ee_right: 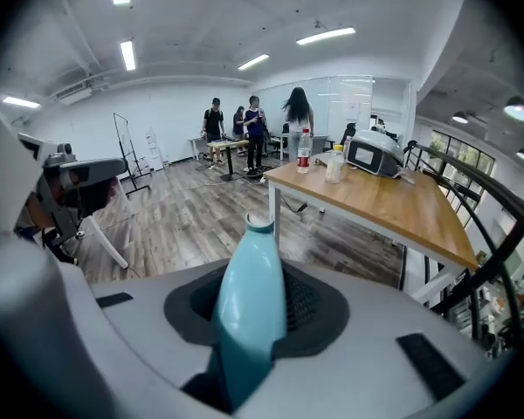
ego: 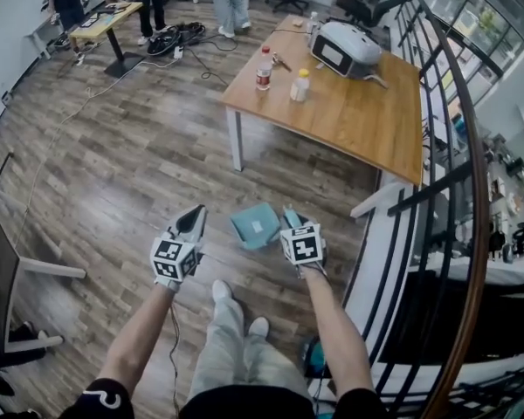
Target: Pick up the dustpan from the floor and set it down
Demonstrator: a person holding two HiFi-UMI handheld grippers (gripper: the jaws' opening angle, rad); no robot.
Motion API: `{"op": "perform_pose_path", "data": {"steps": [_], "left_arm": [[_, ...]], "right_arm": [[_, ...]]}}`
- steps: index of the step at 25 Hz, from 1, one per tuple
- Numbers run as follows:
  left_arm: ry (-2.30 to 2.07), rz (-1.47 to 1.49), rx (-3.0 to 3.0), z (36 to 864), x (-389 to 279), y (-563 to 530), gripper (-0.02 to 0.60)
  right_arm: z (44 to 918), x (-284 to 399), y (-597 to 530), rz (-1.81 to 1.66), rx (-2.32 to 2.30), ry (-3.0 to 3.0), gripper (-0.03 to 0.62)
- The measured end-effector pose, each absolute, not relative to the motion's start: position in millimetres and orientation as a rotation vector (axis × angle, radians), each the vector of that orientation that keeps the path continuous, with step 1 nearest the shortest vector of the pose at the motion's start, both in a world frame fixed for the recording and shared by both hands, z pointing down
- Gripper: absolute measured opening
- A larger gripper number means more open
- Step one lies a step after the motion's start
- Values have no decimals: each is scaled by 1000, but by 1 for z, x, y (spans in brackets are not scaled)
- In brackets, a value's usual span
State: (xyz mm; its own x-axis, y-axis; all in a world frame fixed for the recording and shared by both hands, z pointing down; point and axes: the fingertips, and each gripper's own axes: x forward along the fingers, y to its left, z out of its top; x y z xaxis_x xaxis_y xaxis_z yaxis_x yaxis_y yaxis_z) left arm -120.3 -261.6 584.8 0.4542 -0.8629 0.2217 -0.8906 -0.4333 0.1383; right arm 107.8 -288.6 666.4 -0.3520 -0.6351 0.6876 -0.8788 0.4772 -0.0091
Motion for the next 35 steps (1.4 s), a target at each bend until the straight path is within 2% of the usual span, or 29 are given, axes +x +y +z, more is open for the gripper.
{"op": "perform_pose_path", "data": {"steps": [9, 17, 26, 35], "left_arm": [[-1556, 118, 2476, 485, -111, -214, -3], [-1587, 88, 2510, 416, -91, -182, -3], [-1588, 56, 2530, 377, -77, -152, -3], [-1563, 63, 2551, 374, -56, -147, -3]], "right_arm": [[536, 138, -251, 437, 1292, -2152, 91], [463, 159, -218, 405, 1315, -2213, 91], [411, 174, -180, 359, 1341, -2246, 92], [419, 188, -169, 374, 1334, -2229, 92]]}}
